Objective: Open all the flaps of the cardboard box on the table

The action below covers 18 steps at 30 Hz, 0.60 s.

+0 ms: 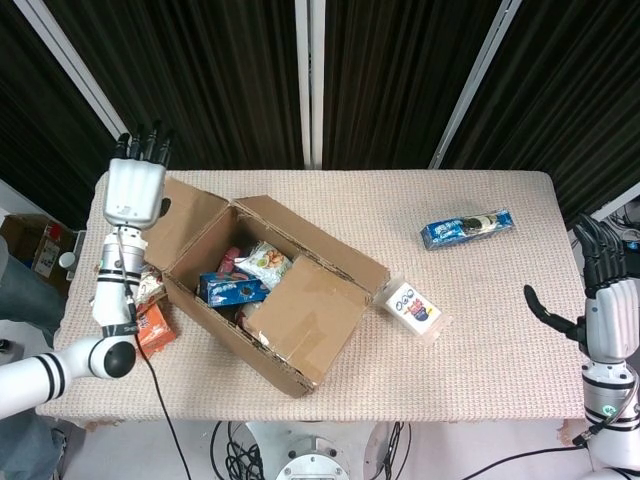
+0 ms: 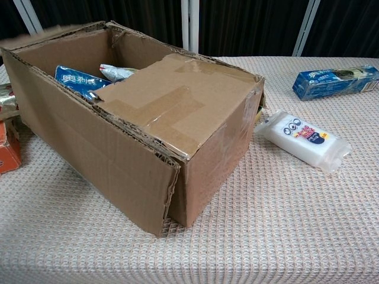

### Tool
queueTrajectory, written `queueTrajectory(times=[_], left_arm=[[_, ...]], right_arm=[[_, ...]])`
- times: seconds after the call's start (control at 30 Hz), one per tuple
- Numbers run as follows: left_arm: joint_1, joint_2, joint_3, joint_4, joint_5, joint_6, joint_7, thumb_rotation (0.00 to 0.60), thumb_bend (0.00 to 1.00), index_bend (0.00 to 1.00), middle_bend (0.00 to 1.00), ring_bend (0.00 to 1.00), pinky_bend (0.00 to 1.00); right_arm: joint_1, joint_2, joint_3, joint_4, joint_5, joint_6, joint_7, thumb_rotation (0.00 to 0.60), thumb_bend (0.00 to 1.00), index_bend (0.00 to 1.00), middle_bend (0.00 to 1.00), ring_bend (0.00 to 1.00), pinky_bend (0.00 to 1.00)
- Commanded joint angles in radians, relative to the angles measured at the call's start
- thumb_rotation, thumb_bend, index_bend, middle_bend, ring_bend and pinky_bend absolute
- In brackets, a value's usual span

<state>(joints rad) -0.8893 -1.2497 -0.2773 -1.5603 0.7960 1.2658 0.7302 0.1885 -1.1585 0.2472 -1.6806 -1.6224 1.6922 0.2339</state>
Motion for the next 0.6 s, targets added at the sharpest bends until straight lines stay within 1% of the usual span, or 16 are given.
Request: queueTrajectory(times=[0.03,0.1,0.17,0.2,0.23,0.27,0.3,0.37,0.4,0.43,0.5,0.6], left_arm=[[0.122,0.115,-0.047,-0.091,0.005,-0.030,-0.248,0.600,0.06,0.00,0.00,0.03,0.15],[0.175,0.172,-0.049,-0.138,0.031,-0.050,-0.355,0.600,0.02,0.00,0.03,0.03,0.15],[0.222,0.226,-0.037,-0.177,0.068,-0.070,-0.439,0.591,0.00,0.02,0.07,0.03,0.15],[0.254,0.263,-0.024,-0.200,0.100,-0.079,-0.486,0.581,0.00,0.03,0.07,0.04,0.15],[0.278,0.289,-0.012,-0.214,0.127,-0.083,-0.516,0.559,0.00,0.04,0.07,0.04,0.15],[0.302,0.314,0.003,-0.226,0.161,-0.086,-0.546,0.534,0.00,0.06,0.07,0.05,0.15],[0.334,0.344,0.025,-0.237,0.212,-0.086,-0.590,0.501,0.00,0.07,0.07,0.05,0.15],[0.388,0.380,0.060,-0.247,0.307,-0.075,-0.678,0.468,0.00,0.09,0.09,0.05,0.15],[0.424,0.399,0.085,-0.246,0.372,-0.058,-0.735,0.455,0.00,0.09,0.10,0.05,0.15],[0.450,0.411,0.106,-0.242,0.418,-0.044,-0.768,0.452,0.00,0.10,0.11,0.05,0.15],[0.504,0.435,0.152,-0.232,0.499,-0.009,-0.807,0.440,0.00,0.10,0.11,0.05,0.15],[0.568,0.452,0.203,-0.225,0.573,0.042,-0.828,0.418,0.00,0.10,0.12,0.05,0.15]], right_arm=[[0.018,0.032,-0.008,-0.028,-0.031,-0.025,-0.034,0.600,0.19,0.00,0.00,0.00,0.00],[0.035,0.054,-0.015,-0.046,-0.042,-0.062,-0.047,0.600,0.19,0.00,0.00,0.00,0.00],[0.057,0.082,-0.023,-0.069,-0.049,-0.115,-0.068,0.600,0.19,0.00,0.00,0.00,0.00],[0.077,0.102,-0.026,-0.086,-0.053,-0.156,-0.092,0.600,0.19,0.00,0.00,0.00,0.00],[0.093,0.118,-0.026,-0.101,-0.056,-0.189,-0.111,0.600,0.20,0.00,0.00,0.00,0.00],[0.111,0.134,-0.027,-0.117,-0.056,-0.226,-0.131,0.600,0.24,0.00,0.00,0.00,0.00],[0.137,0.160,-0.027,-0.144,-0.043,-0.287,-0.161,0.600,0.29,0.00,0.00,0.00,0.00],[0.179,0.211,-0.027,-0.205,-0.002,-0.398,-0.202,0.600,0.46,0.00,0.00,0.00,0.00],[0.211,0.240,-0.021,-0.245,0.025,-0.466,-0.219,0.600,0.50,0.00,0.00,0.00,0.00],[0.235,0.254,-0.014,-0.268,0.041,-0.509,-0.228,0.600,0.55,0.00,0.00,0.00,0.00],[0.296,0.269,0.007,-0.298,0.076,-0.596,-0.254,0.600,0.61,0.00,0.00,0.00,0.00],[0.395,0.265,0.042,-0.320,0.149,-0.724,-0.292,0.600,0.64,0.00,0.00,0.00,0.00]])
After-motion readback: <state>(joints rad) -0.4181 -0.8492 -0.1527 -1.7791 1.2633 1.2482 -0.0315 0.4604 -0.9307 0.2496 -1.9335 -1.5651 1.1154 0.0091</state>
